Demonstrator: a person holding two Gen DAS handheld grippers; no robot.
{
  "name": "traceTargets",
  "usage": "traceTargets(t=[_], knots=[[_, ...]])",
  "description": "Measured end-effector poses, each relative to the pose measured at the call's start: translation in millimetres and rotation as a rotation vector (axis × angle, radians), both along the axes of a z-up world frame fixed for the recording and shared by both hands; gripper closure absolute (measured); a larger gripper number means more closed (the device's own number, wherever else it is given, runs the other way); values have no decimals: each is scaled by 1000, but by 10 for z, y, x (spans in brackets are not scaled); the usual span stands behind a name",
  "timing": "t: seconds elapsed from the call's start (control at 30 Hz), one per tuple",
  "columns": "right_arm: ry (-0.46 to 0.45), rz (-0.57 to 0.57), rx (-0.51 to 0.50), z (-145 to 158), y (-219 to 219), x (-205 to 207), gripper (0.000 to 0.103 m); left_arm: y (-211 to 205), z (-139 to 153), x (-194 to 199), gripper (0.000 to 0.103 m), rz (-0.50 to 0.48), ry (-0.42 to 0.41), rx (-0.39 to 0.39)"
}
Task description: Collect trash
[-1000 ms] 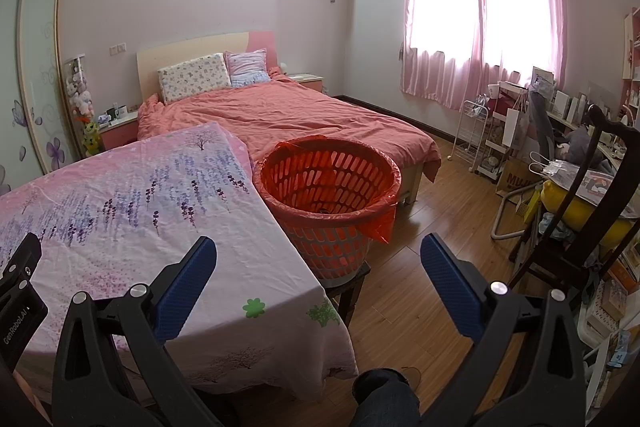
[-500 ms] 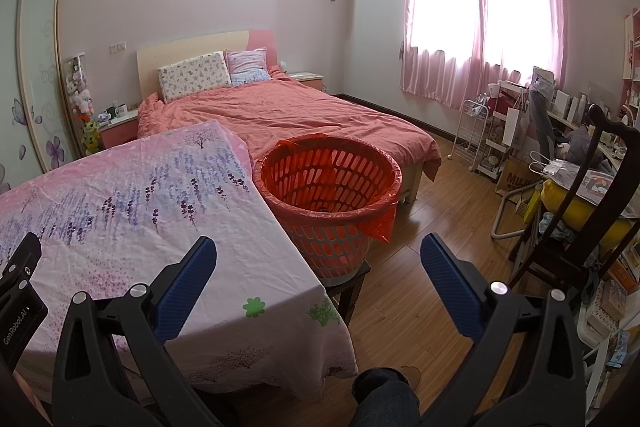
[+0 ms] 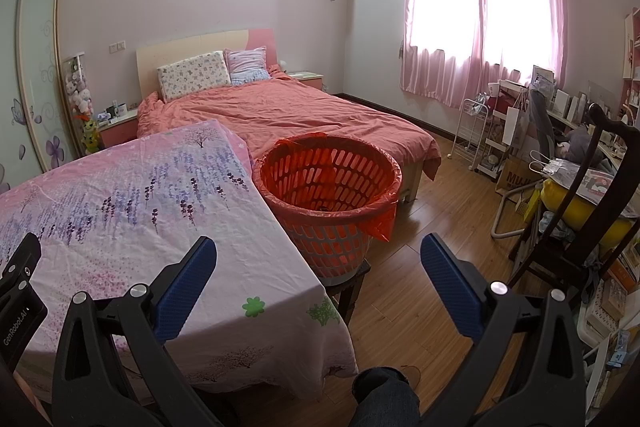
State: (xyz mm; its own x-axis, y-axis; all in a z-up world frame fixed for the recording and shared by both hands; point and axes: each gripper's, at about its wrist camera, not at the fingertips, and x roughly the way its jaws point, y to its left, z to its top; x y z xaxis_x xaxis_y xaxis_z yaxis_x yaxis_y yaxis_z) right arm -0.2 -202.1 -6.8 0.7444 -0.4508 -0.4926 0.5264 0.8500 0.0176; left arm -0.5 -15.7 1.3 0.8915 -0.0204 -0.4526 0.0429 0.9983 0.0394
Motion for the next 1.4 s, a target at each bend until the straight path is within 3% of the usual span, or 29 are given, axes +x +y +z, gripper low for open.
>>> traceTargets(t=[1.4], knots=[[4,2,-4,-40,13,-6,2,47,-5,24,4,10,3,5]])
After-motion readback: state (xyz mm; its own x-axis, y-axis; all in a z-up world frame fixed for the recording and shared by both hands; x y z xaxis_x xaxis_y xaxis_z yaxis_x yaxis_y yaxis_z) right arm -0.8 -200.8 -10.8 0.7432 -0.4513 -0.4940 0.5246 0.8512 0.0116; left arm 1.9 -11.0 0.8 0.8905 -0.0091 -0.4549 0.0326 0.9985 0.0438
